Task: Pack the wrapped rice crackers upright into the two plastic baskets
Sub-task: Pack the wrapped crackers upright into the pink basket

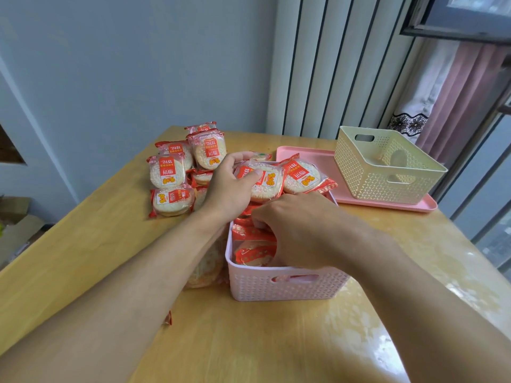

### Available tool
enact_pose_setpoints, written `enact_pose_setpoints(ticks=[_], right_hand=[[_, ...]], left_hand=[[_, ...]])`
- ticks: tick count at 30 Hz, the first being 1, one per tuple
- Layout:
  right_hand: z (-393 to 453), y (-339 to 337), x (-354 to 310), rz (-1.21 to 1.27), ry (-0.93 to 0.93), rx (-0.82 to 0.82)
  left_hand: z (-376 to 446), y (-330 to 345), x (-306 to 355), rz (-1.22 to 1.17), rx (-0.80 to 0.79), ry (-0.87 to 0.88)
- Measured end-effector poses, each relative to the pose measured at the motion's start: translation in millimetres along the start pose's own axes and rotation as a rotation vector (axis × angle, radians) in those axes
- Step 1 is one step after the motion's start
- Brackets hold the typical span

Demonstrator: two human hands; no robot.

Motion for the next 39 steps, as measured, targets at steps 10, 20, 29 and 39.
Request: enact_pose_setpoints(ticks=[10, 20, 29, 39], right_hand=[[-0.1, 9.0, 6.4, 0.145, 0.075, -0.056], [-32.2, -7.8, 88.7, 0.515, 0.445, 0.036], [-40.2, -15.1, 115.9, 1.005, 0.423, 0.265], [-58.7, -1.3, 103.8, 0.473, 0.26, -0.187]], left_hand=[[-6.2, -4.1, 16.1, -0.02, 0.035, 0.111], [-10.9, -11.7, 59.0, -0.206, 0.092, 0.249], [-36.6, 41.7, 83.1, -0.17, -0.315, 0.231], [-74.3, 39.6, 24.3, 1.023, -0.975, -0.101]])
Point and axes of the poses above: each hand's wrist, its own z-axis towards the middle knuckle, its own y-axis out of the palm, x = y × z, the point moved 10 cm from there along z, towards the middle knuckle, and after that the axes turned 15 degrees about -z, right-handed, at the moved point
